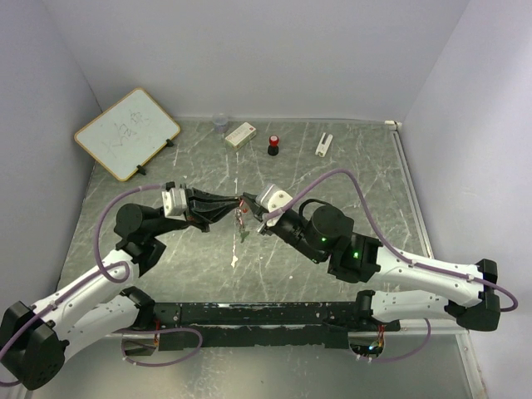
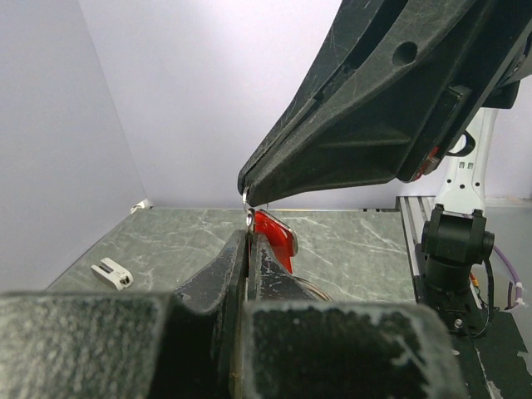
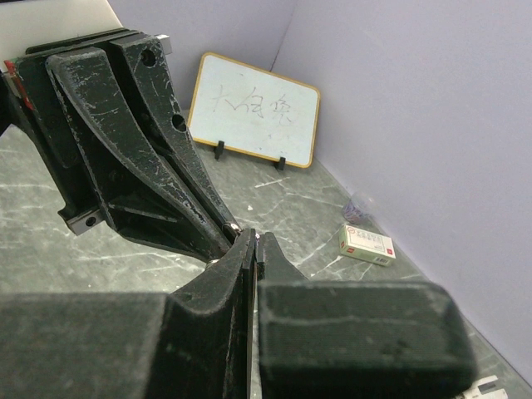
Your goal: Remove the keys from the keyring
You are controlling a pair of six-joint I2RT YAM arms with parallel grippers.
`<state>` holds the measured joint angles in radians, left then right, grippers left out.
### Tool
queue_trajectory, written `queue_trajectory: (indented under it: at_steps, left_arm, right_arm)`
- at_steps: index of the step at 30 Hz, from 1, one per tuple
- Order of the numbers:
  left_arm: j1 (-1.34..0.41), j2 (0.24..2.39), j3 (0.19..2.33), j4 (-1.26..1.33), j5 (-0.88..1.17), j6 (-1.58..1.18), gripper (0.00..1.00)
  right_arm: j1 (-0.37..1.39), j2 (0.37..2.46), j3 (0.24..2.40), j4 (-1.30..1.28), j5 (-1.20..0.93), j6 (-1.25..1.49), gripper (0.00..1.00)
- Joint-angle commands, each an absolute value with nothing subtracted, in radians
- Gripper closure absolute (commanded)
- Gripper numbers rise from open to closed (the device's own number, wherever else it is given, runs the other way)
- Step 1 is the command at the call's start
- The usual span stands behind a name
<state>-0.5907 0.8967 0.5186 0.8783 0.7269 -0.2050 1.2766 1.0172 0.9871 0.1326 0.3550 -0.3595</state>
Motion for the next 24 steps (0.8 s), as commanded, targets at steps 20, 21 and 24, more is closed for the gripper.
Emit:
queue_trajectory:
  at_steps: [20, 21, 24]
  left_arm:
    - [-0.588, 0.761, 0.52, 0.947, 0.696, -0.207, 0.93]
    - [-0.587, 0.757, 0.521, 0.941, 0.694, -0.203, 0.93]
    - [-0.588, 0.748, 0.529, 0.933, 0.698, -0.199, 0.93]
  right_arm:
    - [1.276, 1.024, 0.948, 0.111, 0.449, -0.367, 1.0]
    - [1.276, 1.027, 0.948, 0.106, 0.453, -0.365, 1.0]
    - [1.277, 1.037, 0.948, 0.095, 0.46, -0.362, 1.0]
